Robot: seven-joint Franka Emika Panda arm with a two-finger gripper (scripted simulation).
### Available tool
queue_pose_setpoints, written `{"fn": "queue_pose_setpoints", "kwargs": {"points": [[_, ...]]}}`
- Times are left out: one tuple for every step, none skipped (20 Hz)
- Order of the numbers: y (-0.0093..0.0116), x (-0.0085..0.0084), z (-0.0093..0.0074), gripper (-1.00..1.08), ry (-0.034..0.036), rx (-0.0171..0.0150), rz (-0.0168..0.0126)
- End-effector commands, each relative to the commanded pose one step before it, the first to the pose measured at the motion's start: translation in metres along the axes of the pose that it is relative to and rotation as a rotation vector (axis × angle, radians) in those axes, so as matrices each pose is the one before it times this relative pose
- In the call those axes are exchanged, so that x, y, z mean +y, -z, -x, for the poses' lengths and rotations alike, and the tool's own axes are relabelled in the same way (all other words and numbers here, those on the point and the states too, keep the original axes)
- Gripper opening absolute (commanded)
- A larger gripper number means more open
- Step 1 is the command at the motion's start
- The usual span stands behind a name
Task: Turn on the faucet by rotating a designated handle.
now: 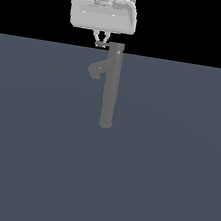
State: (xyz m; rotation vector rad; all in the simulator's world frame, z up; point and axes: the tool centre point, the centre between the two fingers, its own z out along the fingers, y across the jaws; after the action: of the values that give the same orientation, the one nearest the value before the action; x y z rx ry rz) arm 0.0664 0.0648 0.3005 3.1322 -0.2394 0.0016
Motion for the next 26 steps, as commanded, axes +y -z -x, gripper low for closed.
{"fn": "queue_pose_setpoints", "kwargs": {"points": [[-0.00002, -0.00262, 0.00843, -1.0, 0.00053, -0.00125, -0.00001], [-0.00002, -0.00091, 0.00305, -1.0, 0.0, 0.0, 0.0], [-0.00002, -0.00092, 0.00308, -1.0, 0.0, 0.0, 0.0], [-0.00002, -0.00094, 0.00311, -1.0, 0.0, 0.0, 0.0], [0.0, 0.0, 0.0, -1.0, 0.0, 0.0, 0.0], [0.00018, 0.00615, -0.00886, -1.0, -0.00868, 0.01025, -0.00049], [0.0, 0.00092, 0.00279, -1.0, 0.00045, -0.00053, 0.00002], [0.0, 0.00093, 0.00281, -1.0, 0.00045, -0.00053, 0.00002], [0.00001, 0.00094, 0.00283, -1.0, 0.00045, -0.00053, 0.00002], [0.00001, 0.00095, 0.00285, -1.0, 0.00045, -0.00053, 0.00002], [0.00001, 0.00095, 0.00287, -1.0, 0.00045, -0.00053, 0.00002], [0.00002, 0.00096, 0.00289, -1.0, 0.00045, -0.00052, 0.00002], [0.00002, 0.00097, 0.00291, -1.0, 0.00045, -0.00052, 0.00002], [0.00002, 0.00098, 0.00293, -1.0, 0.00045, -0.00052, 0.00002], [-0.00004, 0.00093, 0.00293, -1.0, 0.00055, -0.00064, 0.00002], [0.00003, 0.00099, 0.00297, -1.0, 0.00045, -0.00052, 0.00002], [0.00003, 0.001, 0.00298, -1.0, 0.00045, -0.00052, 0.00002], [0.00004, 0.00101, 0.003, -1.0, 0.00045, -0.00052, 0.00002], [-0.00003, 0.00096, 0.003, -1.0, 0.00055, -0.00064, 0.00002], [0.00004, 0.00103, 0.00304, -1.0, 0.00045, -0.00052, 0.00002], [-0.00002, 0.00097, 0.00303, -1.0, 0.00055, -0.00064, 0.00002], [0.00006, 0.00104, 0.00307, -1.0, 0.00045, -0.00052, 0.00002], [0.00006, 0.00105, 0.00309, -1.0, 0.00045, -0.00052, 0.00002], [0.0, 0.0, 0.0, -1.0, 0.0, 0.0, 0.0], [-0.00095, 0.00306, -0.01174, -1.0, -0.00813, 0.01444, -0.00226], [0.00009, 0.00357, 0.00215, -1.0, 0.00068, -0.00119, 0.00016]]}}
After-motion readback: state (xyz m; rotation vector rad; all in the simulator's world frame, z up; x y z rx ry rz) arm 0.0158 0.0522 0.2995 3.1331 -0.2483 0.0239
